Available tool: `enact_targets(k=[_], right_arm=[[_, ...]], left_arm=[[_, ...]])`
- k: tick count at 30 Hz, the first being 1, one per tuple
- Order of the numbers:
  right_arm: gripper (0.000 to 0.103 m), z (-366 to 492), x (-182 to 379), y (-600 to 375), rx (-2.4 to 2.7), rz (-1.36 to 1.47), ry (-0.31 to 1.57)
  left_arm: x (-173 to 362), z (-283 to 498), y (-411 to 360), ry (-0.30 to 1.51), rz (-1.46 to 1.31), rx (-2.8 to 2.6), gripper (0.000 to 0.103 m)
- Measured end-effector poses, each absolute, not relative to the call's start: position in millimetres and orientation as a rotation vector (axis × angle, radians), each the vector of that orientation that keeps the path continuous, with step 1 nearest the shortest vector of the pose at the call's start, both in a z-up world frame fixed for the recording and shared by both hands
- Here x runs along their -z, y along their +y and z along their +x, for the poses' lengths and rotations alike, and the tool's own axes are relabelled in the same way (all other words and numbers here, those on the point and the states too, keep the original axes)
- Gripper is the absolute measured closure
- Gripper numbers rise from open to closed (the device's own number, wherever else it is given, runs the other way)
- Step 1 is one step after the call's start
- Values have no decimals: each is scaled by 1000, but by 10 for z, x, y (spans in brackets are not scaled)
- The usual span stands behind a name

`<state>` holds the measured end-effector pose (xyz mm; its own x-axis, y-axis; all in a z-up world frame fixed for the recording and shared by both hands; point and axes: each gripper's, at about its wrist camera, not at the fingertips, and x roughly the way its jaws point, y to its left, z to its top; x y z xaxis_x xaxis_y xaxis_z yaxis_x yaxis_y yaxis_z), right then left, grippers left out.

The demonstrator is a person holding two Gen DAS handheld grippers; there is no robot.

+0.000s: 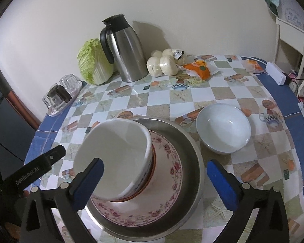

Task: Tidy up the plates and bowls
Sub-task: 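Withdraw both grippers from the stack and move toward the white round bowl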

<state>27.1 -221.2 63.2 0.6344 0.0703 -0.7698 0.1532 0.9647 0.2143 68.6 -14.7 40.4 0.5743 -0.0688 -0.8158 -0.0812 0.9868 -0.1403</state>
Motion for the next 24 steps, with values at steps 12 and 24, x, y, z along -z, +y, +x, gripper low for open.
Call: enact_targets(k=[12, 24], right_arm=[[0, 225, -640, -2239, 55, 222, 847], [0, 71, -794, -2824, 145, 280, 753]], left_arm=[[-334, 723, -60, 951, -161, -53, 4], [-460, 666, -61, 898, -135, -125, 4]])
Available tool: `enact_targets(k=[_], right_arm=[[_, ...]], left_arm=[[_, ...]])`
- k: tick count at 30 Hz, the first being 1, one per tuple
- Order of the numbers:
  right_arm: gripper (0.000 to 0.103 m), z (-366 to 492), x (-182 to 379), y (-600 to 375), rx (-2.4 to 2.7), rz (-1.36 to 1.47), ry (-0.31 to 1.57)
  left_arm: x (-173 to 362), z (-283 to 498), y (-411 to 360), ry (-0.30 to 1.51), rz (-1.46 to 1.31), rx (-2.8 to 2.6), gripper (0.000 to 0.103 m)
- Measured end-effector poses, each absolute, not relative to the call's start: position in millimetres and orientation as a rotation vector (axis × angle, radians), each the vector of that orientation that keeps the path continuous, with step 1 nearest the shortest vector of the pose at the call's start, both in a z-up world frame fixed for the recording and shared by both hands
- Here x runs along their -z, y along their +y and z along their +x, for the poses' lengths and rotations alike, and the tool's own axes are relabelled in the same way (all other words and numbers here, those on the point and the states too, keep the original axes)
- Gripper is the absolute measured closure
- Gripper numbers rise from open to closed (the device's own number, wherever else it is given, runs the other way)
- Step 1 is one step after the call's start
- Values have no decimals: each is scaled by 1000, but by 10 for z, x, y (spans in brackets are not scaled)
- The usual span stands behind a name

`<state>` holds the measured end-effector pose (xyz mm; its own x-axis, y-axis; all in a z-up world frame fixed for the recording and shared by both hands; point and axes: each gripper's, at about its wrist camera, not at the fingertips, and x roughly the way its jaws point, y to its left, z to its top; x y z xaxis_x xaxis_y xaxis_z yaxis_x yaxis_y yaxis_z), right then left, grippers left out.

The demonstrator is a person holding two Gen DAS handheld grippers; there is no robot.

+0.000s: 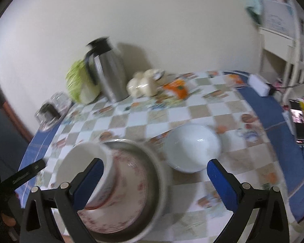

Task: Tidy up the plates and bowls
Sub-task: 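Withdraw both grippers from the stack and move toward the white round bowl, then position both grippers at the rim of the white round bowl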

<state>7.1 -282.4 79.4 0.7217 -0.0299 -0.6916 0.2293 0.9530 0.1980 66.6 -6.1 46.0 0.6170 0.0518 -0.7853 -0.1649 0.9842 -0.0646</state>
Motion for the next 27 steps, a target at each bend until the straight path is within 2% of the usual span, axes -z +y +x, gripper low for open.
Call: enact_targets(k=[13, 27], right_arm=[[0, -283, -866, -3815, 314, 367, 652], [0, -175, -729, -4220, 348, 380, 682]], left_arm=[[-776, 477, -654, 755, -99, 29, 3], [-1008, 515, -1371, 753, -44, 226, 3]])
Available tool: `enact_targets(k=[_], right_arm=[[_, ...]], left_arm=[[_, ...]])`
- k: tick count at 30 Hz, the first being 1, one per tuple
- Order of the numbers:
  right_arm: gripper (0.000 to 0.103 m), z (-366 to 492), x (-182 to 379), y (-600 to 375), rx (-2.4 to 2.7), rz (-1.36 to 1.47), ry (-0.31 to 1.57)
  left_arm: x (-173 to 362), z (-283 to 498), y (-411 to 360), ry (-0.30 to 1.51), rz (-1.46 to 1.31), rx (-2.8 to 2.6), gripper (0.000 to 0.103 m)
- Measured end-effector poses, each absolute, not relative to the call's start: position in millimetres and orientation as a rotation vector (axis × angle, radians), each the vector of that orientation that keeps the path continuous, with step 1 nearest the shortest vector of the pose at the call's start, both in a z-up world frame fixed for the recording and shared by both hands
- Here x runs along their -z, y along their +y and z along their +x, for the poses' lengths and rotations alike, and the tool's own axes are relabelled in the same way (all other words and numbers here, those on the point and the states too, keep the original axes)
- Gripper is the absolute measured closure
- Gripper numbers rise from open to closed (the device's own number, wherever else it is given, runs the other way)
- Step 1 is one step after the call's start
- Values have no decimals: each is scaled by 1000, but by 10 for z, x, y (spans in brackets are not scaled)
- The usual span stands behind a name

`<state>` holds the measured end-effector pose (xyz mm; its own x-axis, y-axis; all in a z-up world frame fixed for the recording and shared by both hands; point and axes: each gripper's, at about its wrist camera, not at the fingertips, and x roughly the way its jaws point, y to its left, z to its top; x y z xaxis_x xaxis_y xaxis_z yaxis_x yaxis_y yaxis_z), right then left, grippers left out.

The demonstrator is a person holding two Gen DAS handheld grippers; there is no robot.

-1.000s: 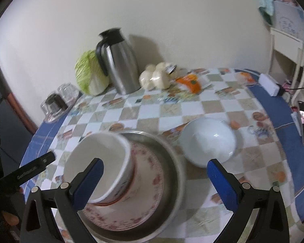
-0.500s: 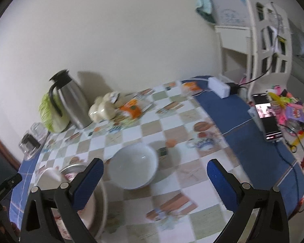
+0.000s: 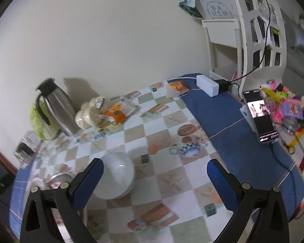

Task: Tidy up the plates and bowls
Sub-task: 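Position both grippers at the rim of the white round bowl, then close both grippers on the white round bowl rim and lift it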

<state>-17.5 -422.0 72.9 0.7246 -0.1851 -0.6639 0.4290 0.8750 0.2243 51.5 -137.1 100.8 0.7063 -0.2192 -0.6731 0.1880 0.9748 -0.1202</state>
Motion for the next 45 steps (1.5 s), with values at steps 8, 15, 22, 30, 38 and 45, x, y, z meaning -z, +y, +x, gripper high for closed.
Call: enact_targets(k=[8, 15, 22, 30, 38, 45], right_arm=[[0, 1, -585, -4196, 351, 300, 727], [0, 118, -426, -4194, 352, 308, 782], [2, 281, -148, -4138, 307, 350, 862], [35, 486, 88, -3947, 253, 347, 928], [63, 623, 263, -3902, 233, 391, 973], [77, 687, 330, -3864, 209, 436, 977]], left_arm=[[-1178, 714, -1980, 786, 41, 317, 3], [-1017, 996, -2402, 911, 125, 293, 3], [-659, 1216, -2713, 1017, 180, 264, 4], [-263, 1334, -2991, 1089, 273, 251, 29], [168, 1458, -3074, 1200, 267, 272, 63], [342, 1522, -3101, 1235, 262, 296, 87]])
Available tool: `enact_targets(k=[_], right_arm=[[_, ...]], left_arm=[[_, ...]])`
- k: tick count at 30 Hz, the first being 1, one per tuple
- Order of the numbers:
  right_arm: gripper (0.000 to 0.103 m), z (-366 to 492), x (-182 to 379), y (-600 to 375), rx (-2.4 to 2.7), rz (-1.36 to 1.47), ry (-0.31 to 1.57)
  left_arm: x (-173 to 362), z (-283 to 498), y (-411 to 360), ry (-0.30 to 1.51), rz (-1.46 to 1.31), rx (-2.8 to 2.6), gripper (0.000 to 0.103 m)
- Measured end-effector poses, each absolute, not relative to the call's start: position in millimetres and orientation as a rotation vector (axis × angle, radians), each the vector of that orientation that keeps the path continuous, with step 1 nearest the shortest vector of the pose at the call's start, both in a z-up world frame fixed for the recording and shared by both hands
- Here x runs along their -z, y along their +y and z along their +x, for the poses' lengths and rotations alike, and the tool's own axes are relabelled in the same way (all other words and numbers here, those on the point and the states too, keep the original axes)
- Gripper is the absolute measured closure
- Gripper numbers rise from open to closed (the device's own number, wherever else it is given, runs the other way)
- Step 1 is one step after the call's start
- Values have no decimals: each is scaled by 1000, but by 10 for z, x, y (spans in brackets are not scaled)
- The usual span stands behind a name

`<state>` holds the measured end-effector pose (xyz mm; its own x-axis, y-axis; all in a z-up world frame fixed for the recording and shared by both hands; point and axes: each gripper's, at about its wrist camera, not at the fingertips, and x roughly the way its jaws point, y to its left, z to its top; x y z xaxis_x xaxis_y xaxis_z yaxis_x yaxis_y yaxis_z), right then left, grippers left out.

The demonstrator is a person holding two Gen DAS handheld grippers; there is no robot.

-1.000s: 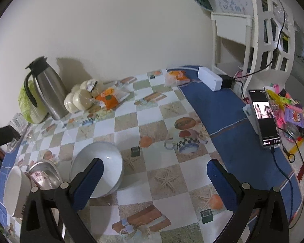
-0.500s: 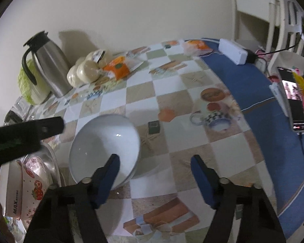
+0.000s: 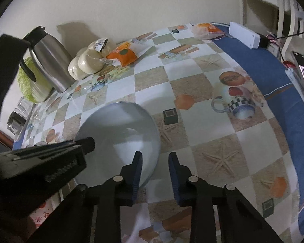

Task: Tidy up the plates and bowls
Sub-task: 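Close both grippers on the white round bowl rim and lift it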

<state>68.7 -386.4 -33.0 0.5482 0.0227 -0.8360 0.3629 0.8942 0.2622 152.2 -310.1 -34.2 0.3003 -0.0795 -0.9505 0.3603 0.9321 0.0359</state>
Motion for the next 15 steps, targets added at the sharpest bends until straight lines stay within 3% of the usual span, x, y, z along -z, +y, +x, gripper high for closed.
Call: enact_targets(k=[6, 15], right_arm=[[83, 689, 339, -3878, 208, 457, 986], [84, 555, 403, -4118, 278, 521, 1022]], left_arm=[[373, 1491, -3105, 1235, 253, 319, 90], [432, 1306, -3257, 1263, 227, 396, 91]])
